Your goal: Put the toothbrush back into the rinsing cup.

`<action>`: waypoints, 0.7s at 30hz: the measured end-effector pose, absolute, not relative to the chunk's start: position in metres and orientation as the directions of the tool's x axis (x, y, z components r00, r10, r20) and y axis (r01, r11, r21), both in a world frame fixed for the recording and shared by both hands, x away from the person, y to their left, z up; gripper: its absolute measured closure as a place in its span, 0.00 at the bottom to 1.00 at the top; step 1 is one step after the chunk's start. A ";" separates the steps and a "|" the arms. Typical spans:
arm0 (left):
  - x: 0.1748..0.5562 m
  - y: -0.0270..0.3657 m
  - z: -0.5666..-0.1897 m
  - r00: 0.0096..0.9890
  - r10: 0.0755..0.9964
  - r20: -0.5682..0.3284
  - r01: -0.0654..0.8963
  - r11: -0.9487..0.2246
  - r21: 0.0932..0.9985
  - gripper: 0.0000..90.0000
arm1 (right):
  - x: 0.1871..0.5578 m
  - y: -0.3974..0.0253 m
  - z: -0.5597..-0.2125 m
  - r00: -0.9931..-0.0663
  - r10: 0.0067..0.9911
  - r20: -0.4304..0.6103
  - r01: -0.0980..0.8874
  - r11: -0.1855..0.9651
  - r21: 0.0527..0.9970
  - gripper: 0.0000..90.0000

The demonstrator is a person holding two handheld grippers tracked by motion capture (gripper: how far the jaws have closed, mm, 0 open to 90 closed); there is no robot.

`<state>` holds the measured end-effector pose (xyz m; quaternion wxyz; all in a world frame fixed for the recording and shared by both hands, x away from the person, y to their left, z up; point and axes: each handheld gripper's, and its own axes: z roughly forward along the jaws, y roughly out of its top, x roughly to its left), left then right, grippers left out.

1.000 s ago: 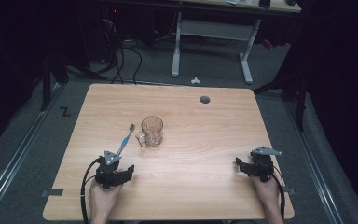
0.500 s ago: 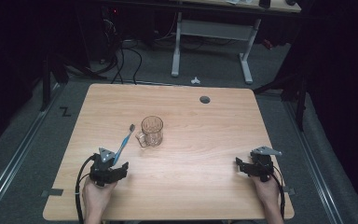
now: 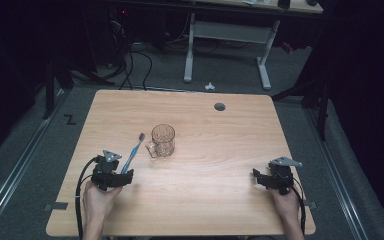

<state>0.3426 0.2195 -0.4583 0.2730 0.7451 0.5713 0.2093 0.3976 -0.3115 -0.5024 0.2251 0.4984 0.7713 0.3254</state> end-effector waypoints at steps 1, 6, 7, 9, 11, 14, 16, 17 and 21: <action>0.344 0.220 -0.458 0.259 0.966 0.002 0.739 -0.200 0.643 0.32 | 0.398 -0.312 -0.502 -0.402 0.915 -0.023 0.622 0.291 0.726 0.32; 0.350 0.220 -0.458 0.265 0.964 0.019 0.745 -0.217 0.631 0.35 | 0.398 -0.312 -0.502 -0.402 0.915 -0.023 0.622 0.291 0.726 0.32; 0.351 0.220 -0.458 0.270 0.962 0.032 0.746 -0.230 0.625 0.35 | 0.398 -0.312 -0.502 -0.402 0.915 -0.023 0.622 0.291 0.726 0.32; 0.353 0.219 -0.458 0.278 0.960 0.039 0.744 -0.241 0.624 0.37 | 0.398 -0.312 -0.502 -0.402 0.916 -0.023 0.623 0.291 0.726 0.32; 0.355 0.219 -0.457 0.282 0.958 0.044 0.742 -0.247 0.624 0.39 | 0.398 -0.312 -0.502 -0.402 0.915 -0.023 0.622 0.291 0.726 0.32; 0.360 0.217 -0.455 0.288 0.956 0.060 0.735 -0.260 0.626 0.41 | 0.398 -0.312 -0.502 -0.402 0.915 -0.023 0.623 0.291 0.726 0.32; 0.360 0.216 -0.455 0.288 0.955 0.066 0.729 -0.263 0.632 0.44 | 0.398 -0.312 -0.502 -0.402 0.915 -0.023 0.622 0.291 0.726 0.32; 0.361 0.216 -0.454 0.290 0.954 0.076 0.723 -0.271 0.636 0.45 | 0.398 -0.312 -0.502 -0.402 0.915 -0.023 0.622 0.291 0.726 0.32; 0.364 0.213 -0.450 0.302 0.947 0.106 0.703 -0.296 0.646 0.48 | 0.398 -0.311 -0.502 -0.402 0.916 -0.023 0.622 0.291 0.727 0.32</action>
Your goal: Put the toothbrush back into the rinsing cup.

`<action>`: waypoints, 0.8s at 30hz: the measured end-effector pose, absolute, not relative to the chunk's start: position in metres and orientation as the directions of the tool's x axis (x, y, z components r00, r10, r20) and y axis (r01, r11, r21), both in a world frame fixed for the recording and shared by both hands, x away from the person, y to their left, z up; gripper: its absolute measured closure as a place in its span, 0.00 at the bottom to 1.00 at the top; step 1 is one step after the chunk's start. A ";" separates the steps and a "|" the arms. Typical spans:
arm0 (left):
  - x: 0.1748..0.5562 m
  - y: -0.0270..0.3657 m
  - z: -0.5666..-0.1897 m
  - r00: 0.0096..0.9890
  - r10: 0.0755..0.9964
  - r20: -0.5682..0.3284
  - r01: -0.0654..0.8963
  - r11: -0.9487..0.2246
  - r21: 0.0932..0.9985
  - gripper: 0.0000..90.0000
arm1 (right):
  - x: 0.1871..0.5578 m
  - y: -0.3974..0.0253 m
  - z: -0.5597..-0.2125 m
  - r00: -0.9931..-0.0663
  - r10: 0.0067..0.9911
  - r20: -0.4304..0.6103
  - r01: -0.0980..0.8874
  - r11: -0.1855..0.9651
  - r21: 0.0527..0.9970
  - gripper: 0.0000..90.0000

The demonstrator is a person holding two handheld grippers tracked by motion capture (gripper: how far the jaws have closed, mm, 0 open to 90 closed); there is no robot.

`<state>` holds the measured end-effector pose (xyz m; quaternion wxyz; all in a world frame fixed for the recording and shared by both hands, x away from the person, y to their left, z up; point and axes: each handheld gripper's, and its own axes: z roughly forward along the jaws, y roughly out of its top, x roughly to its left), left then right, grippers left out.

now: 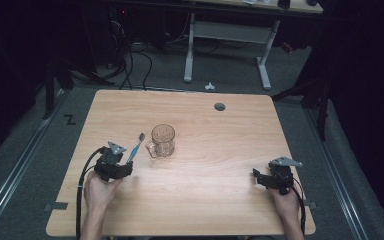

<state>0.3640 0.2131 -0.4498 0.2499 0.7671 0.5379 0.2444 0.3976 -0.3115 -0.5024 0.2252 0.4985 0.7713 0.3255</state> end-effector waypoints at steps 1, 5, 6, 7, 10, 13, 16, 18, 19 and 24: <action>0.364 0.213 -0.450 0.302 0.947 0.106 0.703 -0.296 0.646 0.48 | 0.398 -0.311 -0.502 -0.402 0.916 -0.023 0.622 0.291 0.727 0.32; 0.369 0.213 -0.444 0.310 0.945 0.104 0.701 -0.301 0.646 0.48 | 0.398 -0.312 -0.502 -0.402 0.915 -0.023 0.622 0.292 0.726 0.32; 0.371 0.213 -0.443 0.311 0.946 0.097 0.705 -0.298 0.643 0.48 | 0.398 -0.312 -0.502 -0.402 0.915 -0.023 0.622 0.292 0.726 0.32; 0.373 0.214 -0.442 0.308 0.947 0.086 0.713 -0.290 0.639 0.44 | 0.398 -0.311 -0.502 -0.402 0.915 -0.023 0.622 0.291 0.727 0.32; 0.378 0.214 -0.438 0.311 0.948 0.069 0.715 -0.281 0.640 0.43 | 0.398 -0.312 -0.502 -0.402 0.915 -0.023 0.622 0.291 0.726 0.32; 0.380 0.213 -0.437 0.315 0.946 0.077 0.712 -0.289 0.640 0.43 | 0.398 -0.312 -0.502 -0.402 0.915 -0.023 0.622 0.292 0.726 0.32; 0.383 0.211 -0.435 0.317 0.945 0.083 0.714 -0.295 0.635 0.42 | 0.398 -0.312 -0.502 -0.403 0.915 -0.023 0.623 0.292 0.726 0.32; 0.385 0.211 -0.435 0.317 0.945 0.081 0.713 -0.294 0.637 0.41 | 0.398 -0.312 -0.502 -0.402 0.915 -0.023 0.623 0.292 0.726 0.32; 0.386 0.211 -0.434 0.310 0.947 0.078 0.712 -0.286 0.642 0.41 | 0.398 -0.312 -0.502 -0.402 0.915 -0.023 0.623 0.292 0.726 0.32; 0.389 0.212 -0.432 0.298 0.952 0.071 0.714 -0.271 0.645 0.40 | 0.398 -0.312 -0.502 -0.402 0.915 -0.023 0.623 0.292 0.726 0.32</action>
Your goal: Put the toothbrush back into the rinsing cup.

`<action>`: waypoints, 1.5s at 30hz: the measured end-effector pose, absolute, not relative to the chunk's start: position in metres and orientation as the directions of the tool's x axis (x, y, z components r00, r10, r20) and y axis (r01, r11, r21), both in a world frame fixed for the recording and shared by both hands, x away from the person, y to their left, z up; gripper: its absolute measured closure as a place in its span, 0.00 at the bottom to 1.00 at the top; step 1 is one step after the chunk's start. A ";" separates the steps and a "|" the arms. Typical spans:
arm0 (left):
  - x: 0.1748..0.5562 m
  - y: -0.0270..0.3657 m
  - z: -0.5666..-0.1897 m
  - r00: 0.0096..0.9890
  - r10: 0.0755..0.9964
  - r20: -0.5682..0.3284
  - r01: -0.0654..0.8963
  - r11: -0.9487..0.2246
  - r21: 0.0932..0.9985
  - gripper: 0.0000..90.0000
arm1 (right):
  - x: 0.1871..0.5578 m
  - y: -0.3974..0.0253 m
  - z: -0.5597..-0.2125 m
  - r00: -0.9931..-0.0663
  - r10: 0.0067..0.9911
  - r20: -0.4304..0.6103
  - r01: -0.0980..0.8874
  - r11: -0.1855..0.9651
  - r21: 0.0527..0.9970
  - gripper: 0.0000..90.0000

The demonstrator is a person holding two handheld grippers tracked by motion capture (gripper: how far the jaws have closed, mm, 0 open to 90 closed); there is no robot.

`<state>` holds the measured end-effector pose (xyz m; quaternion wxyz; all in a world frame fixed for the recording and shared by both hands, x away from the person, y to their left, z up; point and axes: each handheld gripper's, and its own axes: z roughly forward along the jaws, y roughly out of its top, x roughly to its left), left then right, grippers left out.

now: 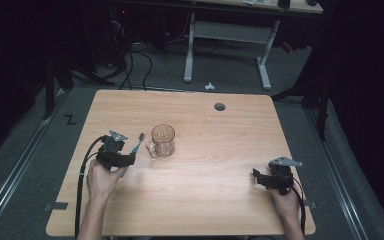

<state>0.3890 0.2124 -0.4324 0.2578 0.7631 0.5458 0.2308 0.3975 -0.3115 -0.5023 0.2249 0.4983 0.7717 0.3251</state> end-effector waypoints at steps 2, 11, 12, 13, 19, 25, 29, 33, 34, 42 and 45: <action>0.391 0.212 -0.430 0.300 0.952 0.066 0.713 -0.270 0.647 0.40 | 0.398 -0.312 -0.502 -0.402 0.915 -0.023 0.623 0.292 0.726 0.32; 0.401 0.212 -0.426 0.282 0.958 0.053 0.712 -0.246 0.658 0.42 | 0.398 -0.311 -0.502 -0.402 0.915 -0.024 0.622 0.292 0.727 0.32; 0.404 0.212 -0.425 0.278 0.959 0.054 0.714 -0.244 0.657 0.43 | 0.398 -0.311 -0.502 -0.402 0.915 -0.024 0.622 0.292 0.727 0.32; 0.405 0.212 -0.424 0.277 0.959 0.054 0.715 -0.244 0.655 0.44 | 0.398 -0.311 -0.502 -0.402 0.915 -0.024 0.622 0.292 0.727 0.32; 0.416 0.208 -0.421 0.274 0.960 0.061 0.726 -0.248 0.642 0.47 | 0.398 -0.311 -0.502 -0.402 0.915 -0.024 0.622 0.292 0.726 0.32; 0.426 0.205 -0.419 0.287 0.955 0.073 0.737 -0.269 0.620 0.50 | 0.398 -0.311 -0.502 -0.402 0.915 -0.024 0.622 0.292 0.726 0.32; 0.433 0.205 -0.421 0.289 0.955 0.063 0.749 -0.266 0.607 0.51 | 0.398 -0.311 -0.502 -0.402 0.915 -0.023 0.622 0.292 0.726 0.32; 0.441 0.203 -0.423 0.295 0.953 0.063 0.762 -0.275 0.587 0.53 | 0.398 -0.311 -0.502 -0.402 0.915 -0.024 0.622 0.292 0.726 0.32; 0.442 0.204 -0.424 0.295 0.954 0.058 0.764 -0.272 0.585 0.54 | 0.398 -0.311 -0.502 -0.402 0.916 -0.023 0.622 0.292 0.726 0.32; 0.452 0.204 -0.435 0.294 0.955 0.051 0.795 -0.273 0.542 0.57 | 0.398 -0.311 -0.502 -0.402 0.915 -0.023 0.622 0.292 0.726 0.32; 0.455 0.204 -0.440 0.294 0.955 0.046 0.804 -0.273 0.528 0.58 | 0.398 -0.312 -0.502 -0.402 0.915 -0.023 0.622 0.291 0.727 0.32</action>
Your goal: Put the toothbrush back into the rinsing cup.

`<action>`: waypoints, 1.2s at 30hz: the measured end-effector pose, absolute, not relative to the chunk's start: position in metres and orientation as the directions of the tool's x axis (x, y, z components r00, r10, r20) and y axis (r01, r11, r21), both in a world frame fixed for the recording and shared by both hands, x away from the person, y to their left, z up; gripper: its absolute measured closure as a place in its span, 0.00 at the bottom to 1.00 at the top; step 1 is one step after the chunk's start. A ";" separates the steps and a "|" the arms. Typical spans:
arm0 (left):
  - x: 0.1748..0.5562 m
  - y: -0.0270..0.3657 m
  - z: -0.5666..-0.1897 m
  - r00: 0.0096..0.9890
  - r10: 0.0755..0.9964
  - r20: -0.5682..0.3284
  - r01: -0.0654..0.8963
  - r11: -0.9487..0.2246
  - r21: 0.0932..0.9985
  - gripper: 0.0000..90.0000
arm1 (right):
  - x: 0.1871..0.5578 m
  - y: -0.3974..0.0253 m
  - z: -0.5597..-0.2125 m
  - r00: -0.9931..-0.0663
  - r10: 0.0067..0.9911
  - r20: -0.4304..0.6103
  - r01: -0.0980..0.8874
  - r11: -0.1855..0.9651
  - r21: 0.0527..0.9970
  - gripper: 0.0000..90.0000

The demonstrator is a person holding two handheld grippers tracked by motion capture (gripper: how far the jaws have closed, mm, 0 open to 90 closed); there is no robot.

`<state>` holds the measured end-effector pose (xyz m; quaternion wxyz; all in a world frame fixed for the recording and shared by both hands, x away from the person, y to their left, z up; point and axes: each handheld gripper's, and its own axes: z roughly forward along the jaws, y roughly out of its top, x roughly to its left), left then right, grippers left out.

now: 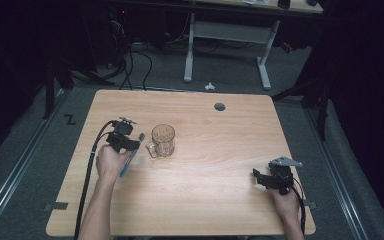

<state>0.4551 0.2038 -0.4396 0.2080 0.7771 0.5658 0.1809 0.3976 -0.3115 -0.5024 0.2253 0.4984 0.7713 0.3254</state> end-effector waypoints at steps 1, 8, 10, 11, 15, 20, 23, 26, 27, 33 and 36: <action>0.456 0.204 -0.442 0.297 0.954 0.046 0.808 -0.277 0.520 0.59 | 0.398 -0.312 -0.502 -0.402 0.915 -0.023 0.622 0.291 0.726 0.32; 0.463 0.203 -0.450 0.300 0.954 0.024 0.830 -0.273 0.486 0.63 | 0.398 -0.312 -0.502 -0.401 0.916 -0.023 0.623 0.291 0.726 0.31; 0.465 0.204 -0.452 0.302 0.953 0.022 0.837 -0.276 0.473 0.65 | 0.398 -0.312 -0.502 -0.401 0.916 -0.023 0.623 0.291 0.726 0.32; 0.465 0.204 -0.453 0.301 0.953 0.023 0.839 -0.276 0.470 0.65 | 0.398 -0.312 -0.502 -0.402 0.916 -0.023 0.623 0.291 0.726 0.32; 0.467 0.204 -0.456 0.305 0.952 0.014 0.848 -0.278 0.452 0.67 | 0.398 -0.312 -0.502 -0.402 0.915 -0.023 0.622 0.291 0.726 0.32; 0.469 0.199 -0.455 0.327 0.944 0.031 0.849 -0.308 0.428 0.69 | 0.398 -0.312 -0.502 -0.402 0.916 -0.023 0.622 0.291 0.726 0.32; 0.473 0.196 -0.453 0.336 0.941 0.033 0.850 -0.318 0.420 0.70 | 0.398 -0.311 -0.502 -0.401 0.916 -0.022 0.623 0.291 0.726 0.32; 0.476 0.196 -0.455 0.332 0.943 0.024 0.857 -0.312 0.411 0.71 | 0.398 -0.311 -0.502 -0.401 0.916 -0.023 0.623 0.291 0.726 0.32; 0.477 0.196 -0.456 0.332 0.943 0.030 0.860 -0.316 0.400 0.71 | 0.398 -0.311 -0.502 -0.401 0.916 -0.023 0.623 0.291 0.726 0.32; 0.480 0.195 -0.457 0.335 0.942 0.024 0.863 -0.317 0.392 0.72 | 0.397 -0.311 -0.502 -0.401 0.916 -0.022 0.623 0.291 0.726 0.32; 0.482 0.195 -0.459 0.334 0.942 0.020 0.868 -0.315 0.384 0.73 | 0.397 -0.311 -0.502 -0.402 0.916 -0.023 0.623 0.291 0.726 0.32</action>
